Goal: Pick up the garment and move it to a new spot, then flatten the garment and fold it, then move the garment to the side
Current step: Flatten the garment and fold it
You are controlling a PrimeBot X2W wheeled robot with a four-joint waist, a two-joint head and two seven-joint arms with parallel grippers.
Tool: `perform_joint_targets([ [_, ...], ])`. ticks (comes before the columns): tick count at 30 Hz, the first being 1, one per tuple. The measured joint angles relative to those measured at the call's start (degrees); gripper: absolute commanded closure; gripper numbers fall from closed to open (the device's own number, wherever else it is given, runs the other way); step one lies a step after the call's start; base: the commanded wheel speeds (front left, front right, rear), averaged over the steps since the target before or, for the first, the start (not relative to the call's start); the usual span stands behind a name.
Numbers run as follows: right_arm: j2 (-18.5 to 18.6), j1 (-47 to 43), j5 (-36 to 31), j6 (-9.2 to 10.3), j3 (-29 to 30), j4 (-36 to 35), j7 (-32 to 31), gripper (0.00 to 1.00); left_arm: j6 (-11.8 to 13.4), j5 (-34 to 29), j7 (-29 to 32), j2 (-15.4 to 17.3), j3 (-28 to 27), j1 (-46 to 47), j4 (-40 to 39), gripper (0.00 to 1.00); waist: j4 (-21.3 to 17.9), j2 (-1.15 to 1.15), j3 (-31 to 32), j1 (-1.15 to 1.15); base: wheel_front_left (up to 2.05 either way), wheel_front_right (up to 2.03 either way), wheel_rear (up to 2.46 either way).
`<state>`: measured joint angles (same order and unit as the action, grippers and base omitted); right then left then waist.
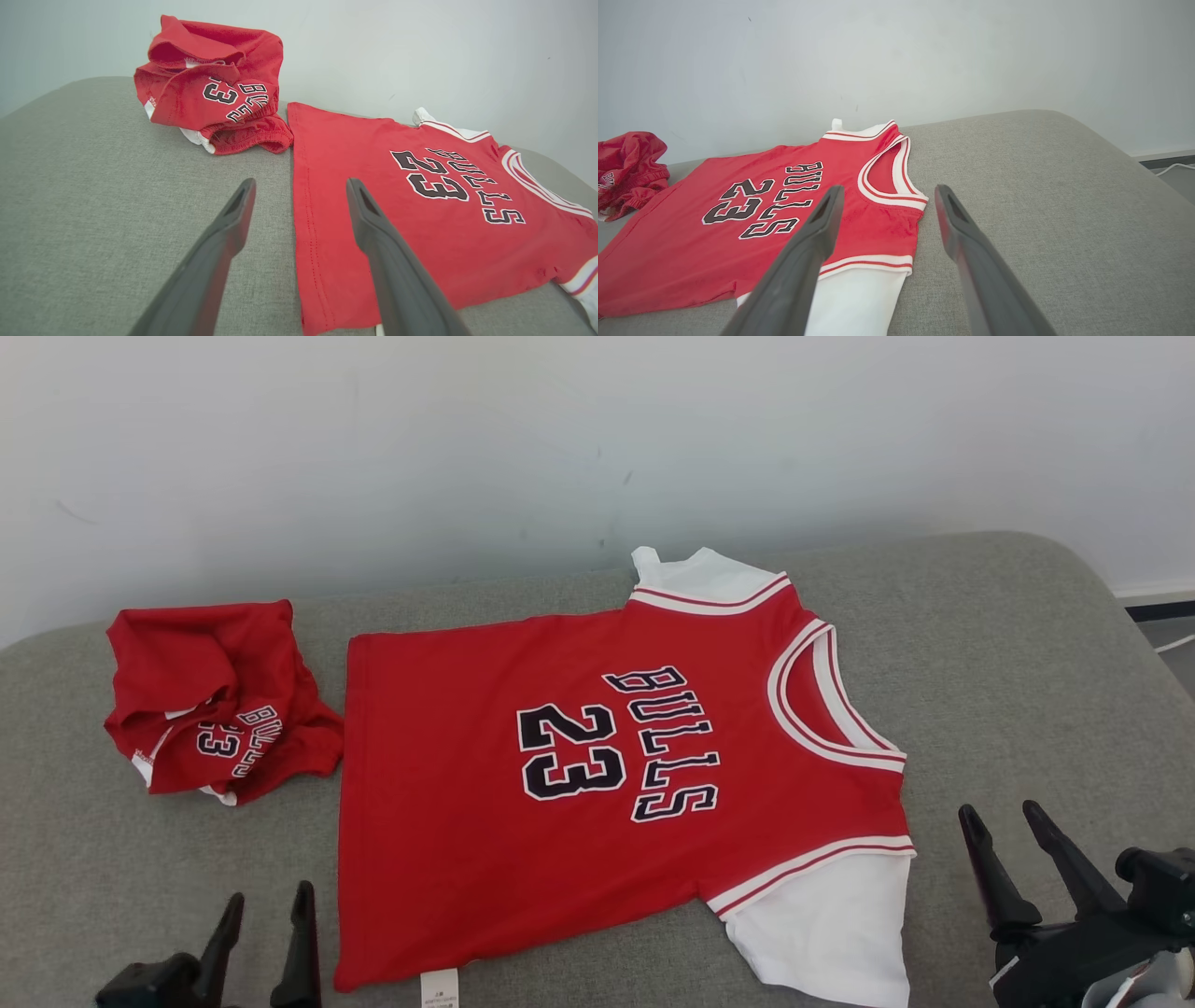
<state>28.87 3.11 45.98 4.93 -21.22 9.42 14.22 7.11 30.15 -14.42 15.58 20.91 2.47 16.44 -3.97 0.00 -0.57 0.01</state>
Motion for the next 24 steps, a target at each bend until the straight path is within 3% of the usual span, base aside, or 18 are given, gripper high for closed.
perform_joint_targets([
  [10,-0.64,0.09,-5.49,0.70,2.27,-0.65,0.24,0.00,0.00,-5.45,0.00,-2.29,-8.75,-3.50,-2.53,0.00,-0.57,0.00,-0.04,0.00,0.00,0.00,0.00],
  [24,-2.04,-0.10,-11.61,1.20,4.38,-1.12,0.26,0.00,0.00,-12.22,-0.01,-5.33,-13.30,-5.98,-6.19,0.00,-0.89,0.00,-0.19,-0.01,0.00,0.00,0.00],
])
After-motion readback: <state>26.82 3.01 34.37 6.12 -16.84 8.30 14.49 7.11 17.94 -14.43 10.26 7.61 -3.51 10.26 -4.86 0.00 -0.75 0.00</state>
